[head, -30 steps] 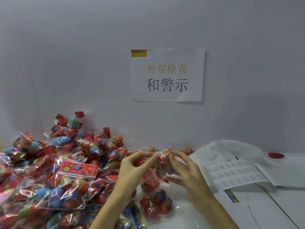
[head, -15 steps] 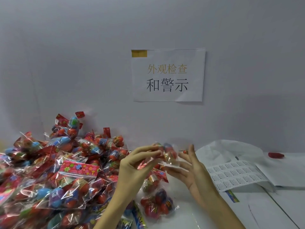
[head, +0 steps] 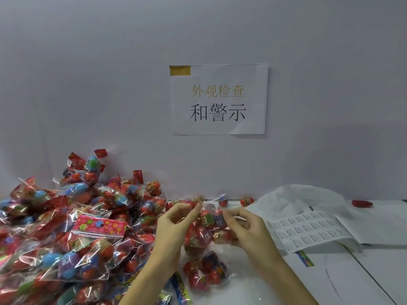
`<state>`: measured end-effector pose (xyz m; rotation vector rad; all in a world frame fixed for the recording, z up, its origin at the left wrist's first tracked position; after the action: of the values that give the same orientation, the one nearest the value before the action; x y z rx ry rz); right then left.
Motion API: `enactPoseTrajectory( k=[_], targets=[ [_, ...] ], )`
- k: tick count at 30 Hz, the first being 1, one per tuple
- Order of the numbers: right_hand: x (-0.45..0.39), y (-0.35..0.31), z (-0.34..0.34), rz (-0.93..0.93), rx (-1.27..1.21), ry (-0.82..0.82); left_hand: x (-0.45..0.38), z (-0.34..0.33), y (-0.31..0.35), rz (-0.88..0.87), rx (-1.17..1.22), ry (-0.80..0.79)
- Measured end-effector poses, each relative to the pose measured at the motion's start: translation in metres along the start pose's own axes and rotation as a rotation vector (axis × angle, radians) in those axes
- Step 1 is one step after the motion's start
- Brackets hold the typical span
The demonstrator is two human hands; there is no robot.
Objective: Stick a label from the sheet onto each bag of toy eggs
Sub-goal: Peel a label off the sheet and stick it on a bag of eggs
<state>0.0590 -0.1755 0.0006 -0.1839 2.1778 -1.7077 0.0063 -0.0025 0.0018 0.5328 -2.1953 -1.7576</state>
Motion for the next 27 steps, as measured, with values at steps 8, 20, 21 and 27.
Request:
enactPoseTrajectory(
  k=[8, 20, 21, 27],
  targets=[
    [0.001, 0.004, 0.004, 0.505, 0.33, 0.157, 0.002, -0.007, -0.006, -0.26, -0.296, 0.198],
    [0.01, 0.004, -0.005, 0.632, 0.699, -0.118, -0.003, -0.007, -0.008, 0.085, 0.263, -0.16],
    [0.01, 0.004, -0.004, 0.619, 0.686, -0.057, -0.003, -0.007, -0.006, 0.093, 0.256, -0.157],
    [0.007, 0.008, 0.002, 0.567, 0.614, 0.083, -0.001, -0.005, -0.001, 0.063, 0.195, -0.205]
  ],
)
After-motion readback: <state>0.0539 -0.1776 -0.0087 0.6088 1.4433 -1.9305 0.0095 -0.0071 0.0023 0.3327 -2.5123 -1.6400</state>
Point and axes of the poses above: each hand's wrist, its own x-axis away from the middle knuckle, its own z-axis out of the back of the hand, y = z × x, the point moved 1 cm from there along -x, towards the middle knuckle, and after that the axes turned 5 degrees about z, right-handed, at the moved point
